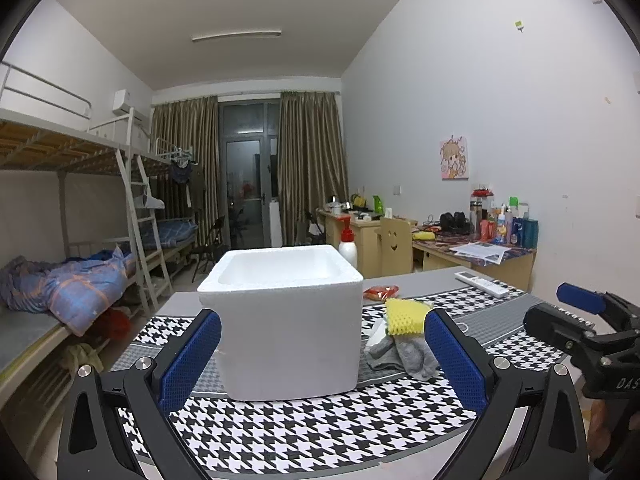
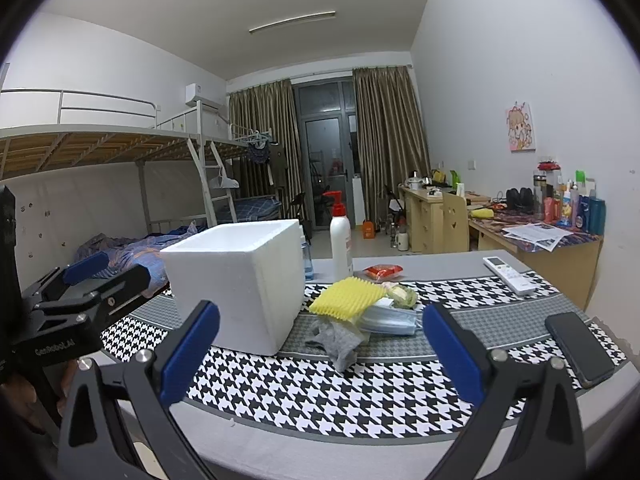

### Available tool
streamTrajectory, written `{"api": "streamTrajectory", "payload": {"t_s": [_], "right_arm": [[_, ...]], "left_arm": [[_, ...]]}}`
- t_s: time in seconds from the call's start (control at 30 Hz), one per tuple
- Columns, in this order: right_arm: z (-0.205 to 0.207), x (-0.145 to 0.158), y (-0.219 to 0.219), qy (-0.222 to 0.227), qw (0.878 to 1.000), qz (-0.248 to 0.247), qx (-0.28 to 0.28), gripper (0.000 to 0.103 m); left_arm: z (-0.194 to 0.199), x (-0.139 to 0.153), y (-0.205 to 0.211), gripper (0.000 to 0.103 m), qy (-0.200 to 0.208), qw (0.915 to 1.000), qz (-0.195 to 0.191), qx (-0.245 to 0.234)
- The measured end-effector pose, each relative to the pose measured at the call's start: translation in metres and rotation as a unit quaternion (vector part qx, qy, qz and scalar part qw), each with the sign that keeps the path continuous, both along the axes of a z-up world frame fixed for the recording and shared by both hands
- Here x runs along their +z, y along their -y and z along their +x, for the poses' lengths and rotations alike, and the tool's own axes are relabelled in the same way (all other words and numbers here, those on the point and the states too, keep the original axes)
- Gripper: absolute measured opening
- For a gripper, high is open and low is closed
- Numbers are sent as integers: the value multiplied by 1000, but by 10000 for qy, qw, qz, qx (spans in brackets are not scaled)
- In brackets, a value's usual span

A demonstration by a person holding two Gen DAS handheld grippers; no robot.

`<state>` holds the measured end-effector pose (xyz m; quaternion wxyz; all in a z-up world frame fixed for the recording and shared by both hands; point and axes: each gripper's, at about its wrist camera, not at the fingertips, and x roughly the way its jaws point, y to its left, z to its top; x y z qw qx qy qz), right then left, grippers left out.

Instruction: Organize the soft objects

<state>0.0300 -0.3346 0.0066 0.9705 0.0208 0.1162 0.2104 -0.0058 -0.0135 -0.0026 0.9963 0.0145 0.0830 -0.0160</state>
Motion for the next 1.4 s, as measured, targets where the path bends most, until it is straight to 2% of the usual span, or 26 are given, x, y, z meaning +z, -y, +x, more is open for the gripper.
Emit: {"api": "streamTrajectory", "payload": {"t_s": [0.57, 0.9, 1.4], "right_arm": [[3, -2, 2, -50, 9999, -47, -126, 103], [-3, 0, 3, 119, 9998, -38, -148, 103], [6, -3, 2, 28, 9996, -148, -219, 103]], "left_arm": [[2, -1, -3, 102, 0, 9997, -43, 257], [3, -1, -1, 102, -36, 9998, -15, 212], [14, -3, -1, 102, -193, 9996, 61, 186]]}}
